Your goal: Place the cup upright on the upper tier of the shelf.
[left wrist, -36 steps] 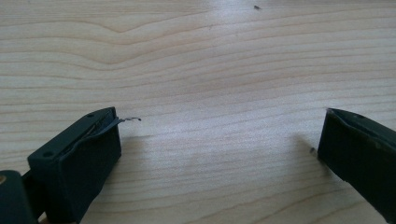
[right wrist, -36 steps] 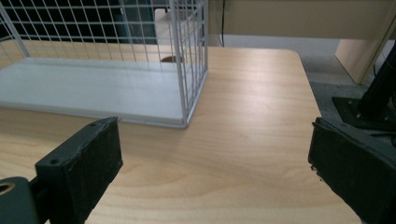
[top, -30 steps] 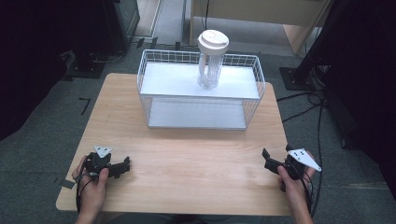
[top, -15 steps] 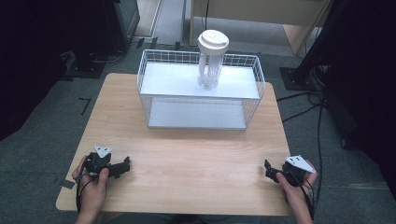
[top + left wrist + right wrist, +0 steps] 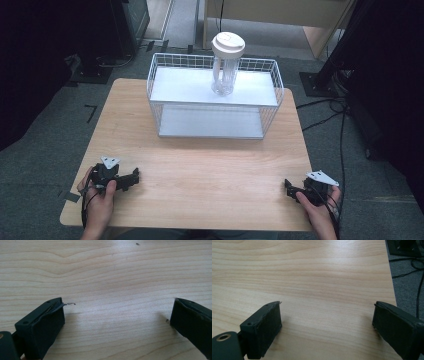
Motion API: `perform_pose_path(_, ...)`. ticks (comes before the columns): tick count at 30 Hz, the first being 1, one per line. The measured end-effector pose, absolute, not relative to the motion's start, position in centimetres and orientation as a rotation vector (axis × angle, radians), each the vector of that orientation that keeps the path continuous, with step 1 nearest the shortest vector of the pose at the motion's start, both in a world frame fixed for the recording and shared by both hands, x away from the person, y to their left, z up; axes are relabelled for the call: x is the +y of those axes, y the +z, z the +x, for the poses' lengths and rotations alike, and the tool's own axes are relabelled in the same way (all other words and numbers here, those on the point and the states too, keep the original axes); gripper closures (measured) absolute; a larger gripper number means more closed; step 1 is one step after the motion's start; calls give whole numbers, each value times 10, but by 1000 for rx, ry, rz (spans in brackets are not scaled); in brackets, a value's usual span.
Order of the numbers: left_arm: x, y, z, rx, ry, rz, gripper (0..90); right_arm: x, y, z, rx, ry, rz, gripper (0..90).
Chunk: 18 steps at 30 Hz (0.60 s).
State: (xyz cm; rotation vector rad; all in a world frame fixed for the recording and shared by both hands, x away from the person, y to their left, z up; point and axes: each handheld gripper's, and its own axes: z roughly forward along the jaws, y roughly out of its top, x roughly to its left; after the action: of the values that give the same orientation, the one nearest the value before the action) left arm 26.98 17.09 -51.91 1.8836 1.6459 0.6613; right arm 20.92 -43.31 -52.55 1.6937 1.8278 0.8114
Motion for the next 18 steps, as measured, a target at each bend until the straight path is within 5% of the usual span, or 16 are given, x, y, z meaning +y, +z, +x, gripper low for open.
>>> perform_pose_path(18,171,-519,270,1645,662,1882,0,-433,-526,208,1837,814,1684,84)
